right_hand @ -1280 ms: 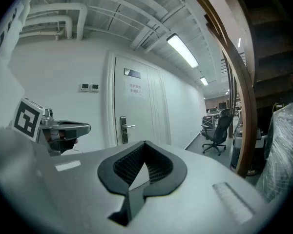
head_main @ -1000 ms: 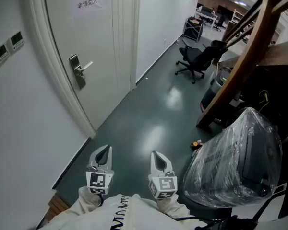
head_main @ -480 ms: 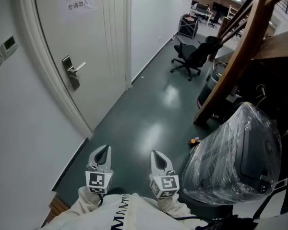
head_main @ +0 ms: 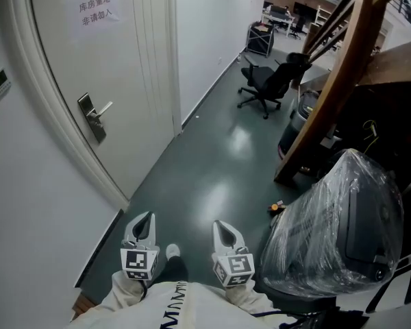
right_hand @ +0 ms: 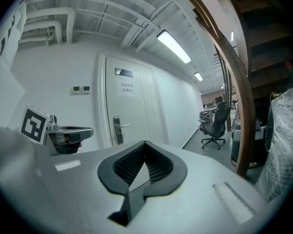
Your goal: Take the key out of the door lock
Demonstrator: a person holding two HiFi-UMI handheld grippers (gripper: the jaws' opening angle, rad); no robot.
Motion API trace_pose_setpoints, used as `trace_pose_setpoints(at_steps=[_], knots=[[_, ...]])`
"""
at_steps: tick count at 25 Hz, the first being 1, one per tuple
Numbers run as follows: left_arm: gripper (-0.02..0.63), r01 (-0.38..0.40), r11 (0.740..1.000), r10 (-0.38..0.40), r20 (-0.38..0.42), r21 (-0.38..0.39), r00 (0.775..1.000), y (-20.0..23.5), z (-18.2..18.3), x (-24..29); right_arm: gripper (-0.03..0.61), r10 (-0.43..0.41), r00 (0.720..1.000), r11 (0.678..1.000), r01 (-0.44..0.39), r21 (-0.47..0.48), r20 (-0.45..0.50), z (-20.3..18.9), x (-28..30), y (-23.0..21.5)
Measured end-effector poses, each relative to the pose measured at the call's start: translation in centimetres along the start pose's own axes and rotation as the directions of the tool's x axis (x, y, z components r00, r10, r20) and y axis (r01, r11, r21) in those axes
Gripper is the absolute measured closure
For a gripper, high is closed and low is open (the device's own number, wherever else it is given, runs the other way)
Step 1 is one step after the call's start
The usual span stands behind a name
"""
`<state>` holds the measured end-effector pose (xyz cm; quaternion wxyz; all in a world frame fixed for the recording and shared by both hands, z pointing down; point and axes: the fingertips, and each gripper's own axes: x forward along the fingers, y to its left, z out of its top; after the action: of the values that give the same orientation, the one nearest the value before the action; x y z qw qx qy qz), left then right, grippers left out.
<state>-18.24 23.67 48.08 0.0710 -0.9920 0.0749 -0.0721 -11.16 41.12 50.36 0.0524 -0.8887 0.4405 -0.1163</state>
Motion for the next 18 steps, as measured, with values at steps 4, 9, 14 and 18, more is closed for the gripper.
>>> trace_pose_setpoints(at_steps=[4, 9, 14, 18], knots=[[0.614, 0.014, 1.000, -0.014, 0.002, 0.012, 1.000, 2.0, -0.3, 3.3, 0.578, -0.005, 1.000, 1.000, 0.005, -0.009, -0.003, 0.5, 3.9, -0.5], [0.614, 0.015, 1.000, -0.015, -0.025, 0.000, 1.000, 5.8, -1.1, 7.7, 0.578, 0.014, 1.000, 1.000, -0.014, -0.008, -0.025, 0.9, 10.3, -0.2], [0.614, 0.024, 1.000, -0.024, -0.052, 0.008, 0.998, 10.5, -1.7, 12.6, 0.578, 0.034, 0.999, 0.999, -0.034, 0.001, -0.041, 1.8, 17.6, 0.5], [0.614, 0.030, 0.999, -0.030, -0.054, 0.012, 0.998, 13.4, -1.7, 16.0, 0.578, 0.048, 0.998, 0.999, -0.048, 0.002, -0.049, 2.5, 22.6, 0.8]])
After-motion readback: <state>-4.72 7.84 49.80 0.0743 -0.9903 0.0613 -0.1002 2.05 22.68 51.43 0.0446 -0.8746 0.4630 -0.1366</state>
